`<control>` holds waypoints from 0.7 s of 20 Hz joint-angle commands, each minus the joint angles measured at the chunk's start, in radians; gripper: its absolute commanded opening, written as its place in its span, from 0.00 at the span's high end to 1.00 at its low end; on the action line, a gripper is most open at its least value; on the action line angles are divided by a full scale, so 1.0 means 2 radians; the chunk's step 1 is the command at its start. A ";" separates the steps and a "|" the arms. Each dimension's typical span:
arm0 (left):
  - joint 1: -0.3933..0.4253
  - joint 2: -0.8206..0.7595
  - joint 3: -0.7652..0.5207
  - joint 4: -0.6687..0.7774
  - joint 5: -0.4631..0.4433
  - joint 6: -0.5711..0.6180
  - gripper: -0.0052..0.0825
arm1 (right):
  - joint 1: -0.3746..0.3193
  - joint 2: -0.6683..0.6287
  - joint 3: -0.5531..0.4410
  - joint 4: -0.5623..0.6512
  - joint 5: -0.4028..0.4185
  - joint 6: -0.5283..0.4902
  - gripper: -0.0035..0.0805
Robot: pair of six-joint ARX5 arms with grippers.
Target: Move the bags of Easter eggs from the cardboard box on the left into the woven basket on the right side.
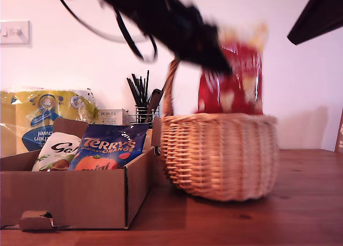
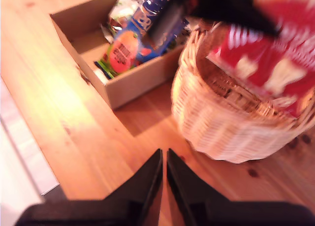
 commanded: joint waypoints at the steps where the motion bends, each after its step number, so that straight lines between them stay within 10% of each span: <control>1: -0.003 -0.012 0.000 0.011 -0.005 0.007 0.96 | 0.001 -0.002 0.000 0.001 0.005 -0.004 0.97; 14: -0.001 -0.012 0.000 -0.049 -0.036 0.007 0.87 | 0.001 -0.002 0.000 0.002 0.005 -0.012 0.97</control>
